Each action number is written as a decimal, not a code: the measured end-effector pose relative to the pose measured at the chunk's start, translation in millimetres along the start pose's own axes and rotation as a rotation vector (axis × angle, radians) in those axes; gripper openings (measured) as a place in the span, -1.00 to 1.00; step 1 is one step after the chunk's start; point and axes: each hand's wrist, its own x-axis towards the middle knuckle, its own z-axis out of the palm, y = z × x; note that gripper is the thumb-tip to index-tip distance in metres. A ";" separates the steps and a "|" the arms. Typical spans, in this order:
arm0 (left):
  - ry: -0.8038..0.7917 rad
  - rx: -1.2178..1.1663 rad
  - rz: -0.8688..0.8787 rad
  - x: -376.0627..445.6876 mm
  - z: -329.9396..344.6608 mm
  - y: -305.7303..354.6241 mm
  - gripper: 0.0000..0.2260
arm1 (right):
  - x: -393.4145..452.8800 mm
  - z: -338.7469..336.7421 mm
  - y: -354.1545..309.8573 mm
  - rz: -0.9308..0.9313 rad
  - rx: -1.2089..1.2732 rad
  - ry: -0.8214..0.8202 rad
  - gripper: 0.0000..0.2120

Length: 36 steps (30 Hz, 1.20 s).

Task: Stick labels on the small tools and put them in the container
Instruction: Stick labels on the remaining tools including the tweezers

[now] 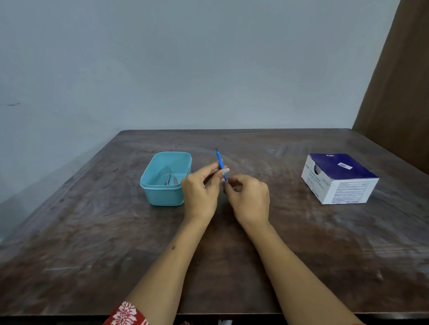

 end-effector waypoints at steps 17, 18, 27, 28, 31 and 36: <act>-0.009 0.002 -0.022 0.0 -1.4 0.9 -0.80 | -2.1 -2.3 -2.6 0.014 0.029 -0.035 -0.86; -0.009 0.001 -0.023 -0.1 -1.5 1.2 -0.79 | -1.8 -2.5 -2.3 0.012 0.033 -0.035 -0.86; -0.026 -0.019 -0.045 -0.5 -0.1 0.3 -0.77 | -2.0 -3.0 -3.7 -0.011 0.087 0.040 -0.88; -0.028 -0.015 -0.048 -0.7 0.3 -0.4 -0.76 | -2.0 -3.4 -4.4 -0.007 0.091 0.054 -0.89; -0.022 -0.006 -0.055 -0.8 0.6 -2.2 -0.77 | -2.4 -3.4 -6.0 0.020 0.106 0.063 -0.89; 0.018 -0.015 -0.079 1.0 0.1 -2.9 -0.81 | -1.8 -3.2 -4.8 0.069 0.105 -0.035 -0.86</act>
